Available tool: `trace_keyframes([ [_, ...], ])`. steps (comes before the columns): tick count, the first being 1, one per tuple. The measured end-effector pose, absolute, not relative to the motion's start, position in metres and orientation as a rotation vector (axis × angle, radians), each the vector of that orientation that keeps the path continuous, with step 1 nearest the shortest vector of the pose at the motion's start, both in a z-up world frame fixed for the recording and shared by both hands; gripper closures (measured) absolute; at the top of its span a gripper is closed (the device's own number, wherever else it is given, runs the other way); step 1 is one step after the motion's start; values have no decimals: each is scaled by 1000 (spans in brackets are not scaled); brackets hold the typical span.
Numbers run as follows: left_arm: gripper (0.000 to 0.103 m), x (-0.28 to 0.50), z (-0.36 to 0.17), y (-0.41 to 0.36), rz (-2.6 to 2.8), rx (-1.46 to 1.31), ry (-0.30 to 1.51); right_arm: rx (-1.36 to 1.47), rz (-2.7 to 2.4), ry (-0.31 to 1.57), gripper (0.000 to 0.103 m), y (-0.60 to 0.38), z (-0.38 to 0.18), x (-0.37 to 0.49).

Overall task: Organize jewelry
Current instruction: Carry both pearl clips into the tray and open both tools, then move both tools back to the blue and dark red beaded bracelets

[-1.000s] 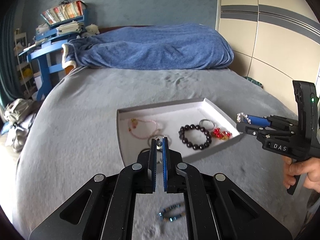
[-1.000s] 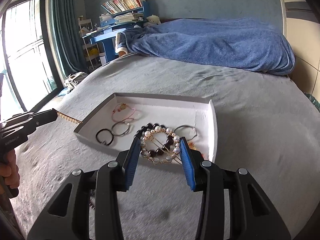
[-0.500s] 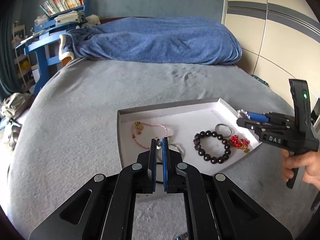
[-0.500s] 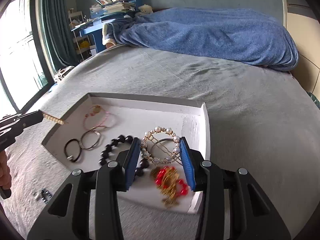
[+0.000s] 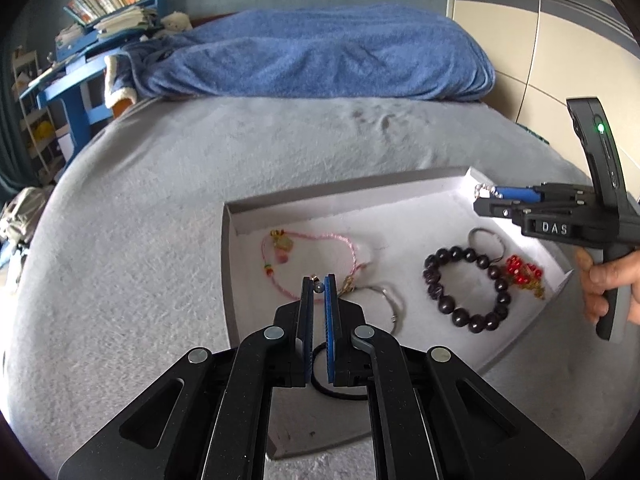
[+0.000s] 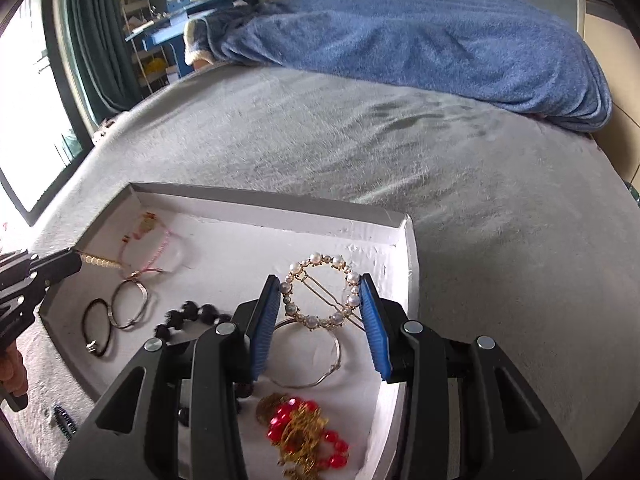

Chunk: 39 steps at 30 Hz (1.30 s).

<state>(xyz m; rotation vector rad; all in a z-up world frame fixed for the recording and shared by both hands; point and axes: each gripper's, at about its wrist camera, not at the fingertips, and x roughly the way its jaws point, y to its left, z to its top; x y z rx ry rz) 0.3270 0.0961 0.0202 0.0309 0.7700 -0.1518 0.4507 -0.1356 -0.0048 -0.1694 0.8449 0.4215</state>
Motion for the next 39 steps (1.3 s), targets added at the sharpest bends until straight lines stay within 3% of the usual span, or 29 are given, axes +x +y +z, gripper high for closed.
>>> trace_keyframes([
  [12, 97, 331, 1, 104, -140, -3, 839, -221, 387, 893, 62, -131, -17, 462],
  [13, 95, 330, 2, 103, -140, 0, 838, -219, 386, 891, 61, -131, -16, 461],
  [15, 82, 328, 5, 102, -132, 4, 829, -208, 386, 881, 61, -133, -14, 460],
  [18, 69, 325, 11, 103, -124, -5, 820, -178, 389, 855, 48, -135, -5, 455],
  [25, 51, 306, 30, 106, -124, -34, 773, -83, 385, 801, 43, -145, 24, 437],
  [29, 33, 289, 39, 106, -118, -40, 750, -85, 402, 793, 38, -144, 31, 416],
  [39, 32, 236, 41, 108, -114, -81, 765, -54, 387, 790, 37, -169, 33, 366],
])
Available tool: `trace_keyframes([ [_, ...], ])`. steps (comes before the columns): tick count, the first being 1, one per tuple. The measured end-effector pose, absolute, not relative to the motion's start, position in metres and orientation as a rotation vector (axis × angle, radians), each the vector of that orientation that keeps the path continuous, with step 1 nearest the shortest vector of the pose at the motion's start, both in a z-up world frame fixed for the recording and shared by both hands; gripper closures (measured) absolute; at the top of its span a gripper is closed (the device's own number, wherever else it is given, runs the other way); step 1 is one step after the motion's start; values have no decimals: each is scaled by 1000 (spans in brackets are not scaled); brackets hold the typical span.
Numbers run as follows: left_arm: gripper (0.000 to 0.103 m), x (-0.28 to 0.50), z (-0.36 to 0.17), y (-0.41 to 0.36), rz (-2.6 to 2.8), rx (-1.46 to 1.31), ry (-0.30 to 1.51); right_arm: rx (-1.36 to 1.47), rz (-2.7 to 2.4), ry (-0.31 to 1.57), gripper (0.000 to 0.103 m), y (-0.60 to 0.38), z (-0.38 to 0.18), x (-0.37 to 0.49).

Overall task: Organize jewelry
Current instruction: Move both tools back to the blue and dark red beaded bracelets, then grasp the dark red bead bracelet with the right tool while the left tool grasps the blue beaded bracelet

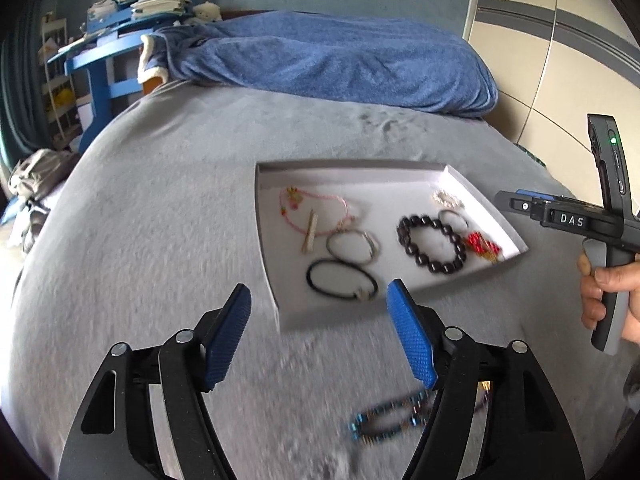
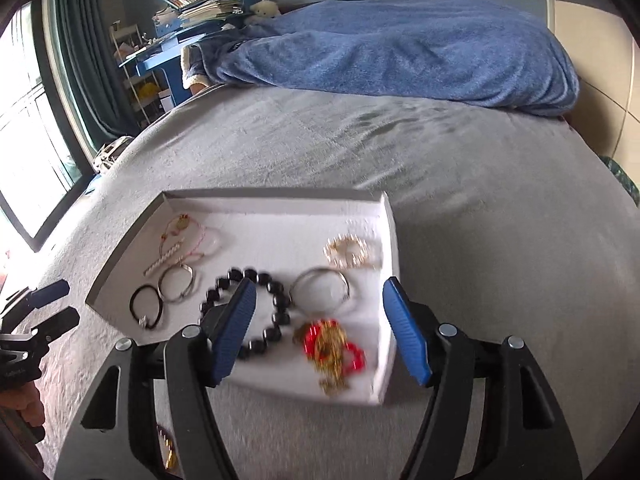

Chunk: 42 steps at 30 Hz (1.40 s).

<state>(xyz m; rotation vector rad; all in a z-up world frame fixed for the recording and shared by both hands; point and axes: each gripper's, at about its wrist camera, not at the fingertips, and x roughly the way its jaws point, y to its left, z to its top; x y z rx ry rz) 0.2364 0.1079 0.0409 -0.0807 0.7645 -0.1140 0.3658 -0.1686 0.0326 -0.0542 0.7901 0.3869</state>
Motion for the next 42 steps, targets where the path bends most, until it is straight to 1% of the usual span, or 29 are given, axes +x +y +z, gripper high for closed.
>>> trace_keyframes([
  [16, 32, 188, 40, 101, -108, -97, 764, -19, 375, 780, 35, -185, 33, 304],
  [27, 31, 185, 9, 94, -129, -99, 850, -67, 448, 831, 34, -158, 4, 274],
  [33, 31, 185, 1, 95, -130, -102, 865, -88, 482, 862, 36, -140, -11, 264],
  [38, 31, 185, -3, 93, -139, -94, 875, -110, 532, 880, 43, -123, -23, 253],
  [41, 31, 186, -7, 92, -133, -81, 882, -165, 569, 889, 58, -108, -29, 246],
  [42, 31, 186, -7, 92, -131, -82, 884, -194, 575, 890, 59, -102, -32, 244],
])
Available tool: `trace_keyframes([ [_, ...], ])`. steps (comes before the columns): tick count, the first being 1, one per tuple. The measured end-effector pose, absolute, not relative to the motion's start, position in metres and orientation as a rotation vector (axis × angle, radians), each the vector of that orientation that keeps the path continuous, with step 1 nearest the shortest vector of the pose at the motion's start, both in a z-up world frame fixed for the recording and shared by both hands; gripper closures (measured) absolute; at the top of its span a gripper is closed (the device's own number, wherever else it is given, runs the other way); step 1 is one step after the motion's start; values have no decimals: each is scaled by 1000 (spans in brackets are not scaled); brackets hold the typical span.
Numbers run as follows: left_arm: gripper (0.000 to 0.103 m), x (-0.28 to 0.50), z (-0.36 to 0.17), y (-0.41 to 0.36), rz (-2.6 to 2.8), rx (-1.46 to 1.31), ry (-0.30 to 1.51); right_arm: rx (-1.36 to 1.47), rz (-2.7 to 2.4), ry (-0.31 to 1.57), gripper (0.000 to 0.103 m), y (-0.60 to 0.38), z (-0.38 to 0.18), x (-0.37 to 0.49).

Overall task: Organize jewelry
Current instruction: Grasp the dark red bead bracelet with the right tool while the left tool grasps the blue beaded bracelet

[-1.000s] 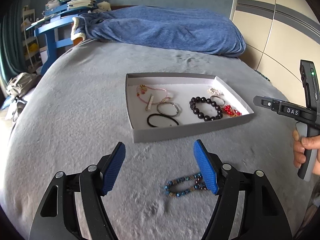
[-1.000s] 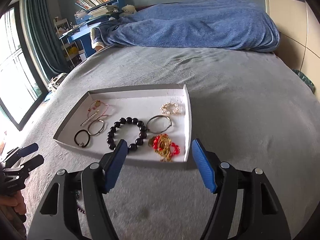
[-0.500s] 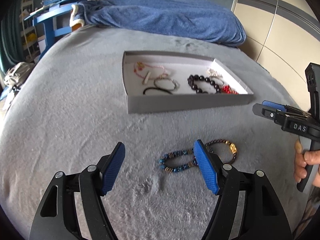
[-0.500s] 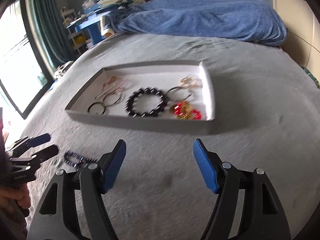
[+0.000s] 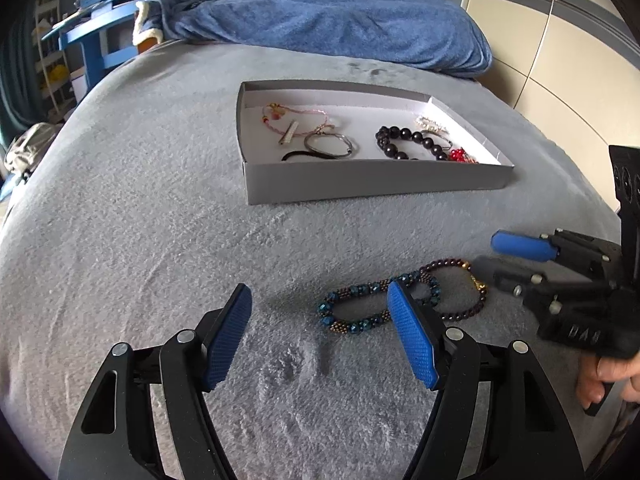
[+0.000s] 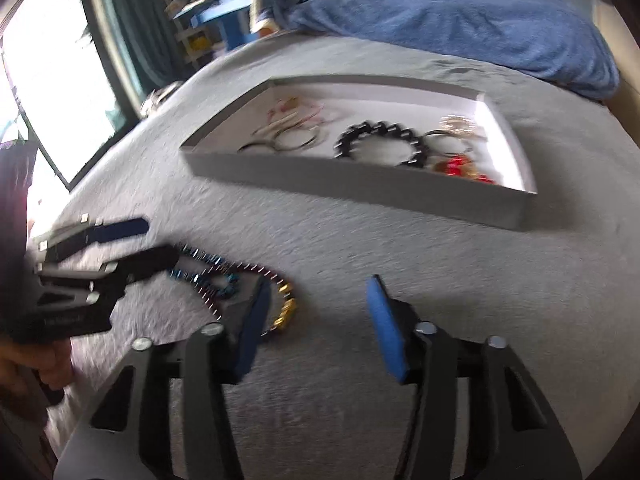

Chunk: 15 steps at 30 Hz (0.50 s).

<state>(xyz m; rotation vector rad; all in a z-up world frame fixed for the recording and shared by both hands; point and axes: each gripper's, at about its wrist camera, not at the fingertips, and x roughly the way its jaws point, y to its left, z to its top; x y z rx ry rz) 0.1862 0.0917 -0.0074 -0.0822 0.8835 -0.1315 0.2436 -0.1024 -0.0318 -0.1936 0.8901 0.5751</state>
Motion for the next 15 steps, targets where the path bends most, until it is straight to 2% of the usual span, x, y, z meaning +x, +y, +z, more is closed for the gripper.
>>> trace_keyframes([
  [2, 31, 187, -10, 91, -136, -86, 889, -214, 571, 893, 62, -99, -35, 244],
  [5, 31, 188, -11, 89, -138, -75, 892, -213, 563, 895, 72, -100, -39, 245],
  [7, 31, 187, -11, 88, -138, -70, 891, -246, 555, 889, 95, -99, -40, 244],
  [15, 32, 187, -14, 82, -153, -42, 894, -300, 454, 863, 95, -118, -36, 247],
])
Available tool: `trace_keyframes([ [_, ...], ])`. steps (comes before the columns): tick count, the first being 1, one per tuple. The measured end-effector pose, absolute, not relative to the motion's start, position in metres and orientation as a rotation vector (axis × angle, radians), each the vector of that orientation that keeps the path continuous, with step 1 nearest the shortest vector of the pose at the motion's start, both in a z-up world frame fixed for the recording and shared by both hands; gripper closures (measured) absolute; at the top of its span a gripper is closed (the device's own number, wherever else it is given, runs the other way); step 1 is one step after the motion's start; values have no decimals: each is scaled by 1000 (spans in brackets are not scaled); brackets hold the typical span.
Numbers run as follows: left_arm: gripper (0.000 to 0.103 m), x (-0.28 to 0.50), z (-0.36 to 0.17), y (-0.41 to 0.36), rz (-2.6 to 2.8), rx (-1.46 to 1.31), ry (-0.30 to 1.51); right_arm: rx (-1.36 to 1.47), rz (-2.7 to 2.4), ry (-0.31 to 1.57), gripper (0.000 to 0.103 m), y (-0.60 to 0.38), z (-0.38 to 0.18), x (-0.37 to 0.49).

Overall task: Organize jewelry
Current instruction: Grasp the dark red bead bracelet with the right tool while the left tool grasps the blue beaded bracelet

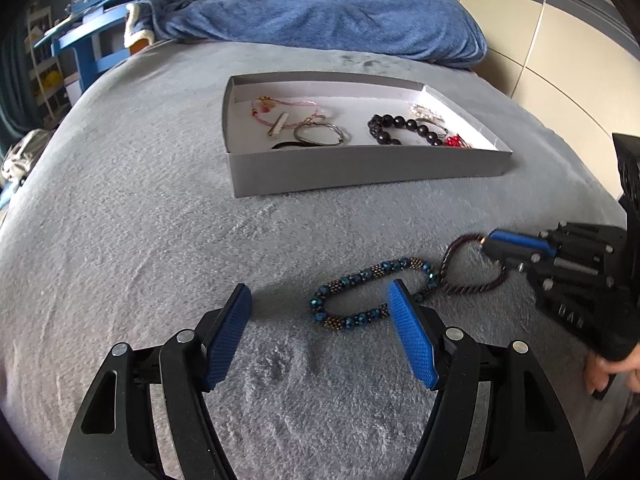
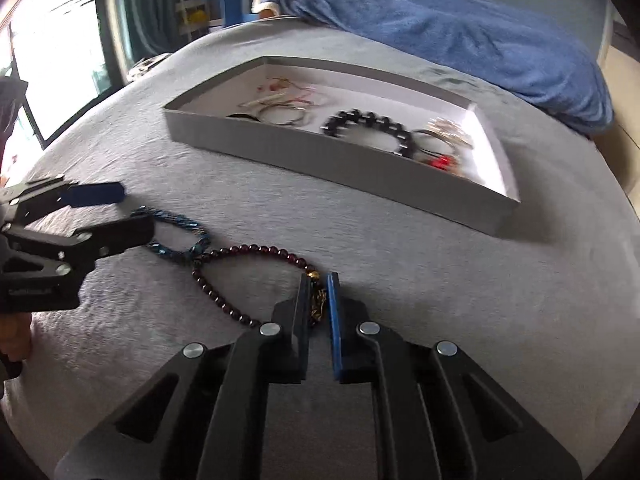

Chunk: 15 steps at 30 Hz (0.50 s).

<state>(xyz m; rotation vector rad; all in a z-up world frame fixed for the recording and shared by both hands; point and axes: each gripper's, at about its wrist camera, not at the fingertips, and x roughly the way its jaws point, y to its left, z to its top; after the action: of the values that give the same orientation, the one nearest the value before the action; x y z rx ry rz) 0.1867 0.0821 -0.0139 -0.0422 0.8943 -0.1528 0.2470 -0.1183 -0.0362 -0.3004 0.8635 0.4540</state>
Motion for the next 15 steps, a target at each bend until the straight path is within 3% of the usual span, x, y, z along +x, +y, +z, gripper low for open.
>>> trace_keyframes([
  [10, 39, 187, -20, 62, -192, 25, 904, -156, 407, 885, 95, -152, -38, 258],
  [15, 66, 183, -19, 54, -225, 43, 895, -134, 408, 874, 93, -152, -42, 257],
])
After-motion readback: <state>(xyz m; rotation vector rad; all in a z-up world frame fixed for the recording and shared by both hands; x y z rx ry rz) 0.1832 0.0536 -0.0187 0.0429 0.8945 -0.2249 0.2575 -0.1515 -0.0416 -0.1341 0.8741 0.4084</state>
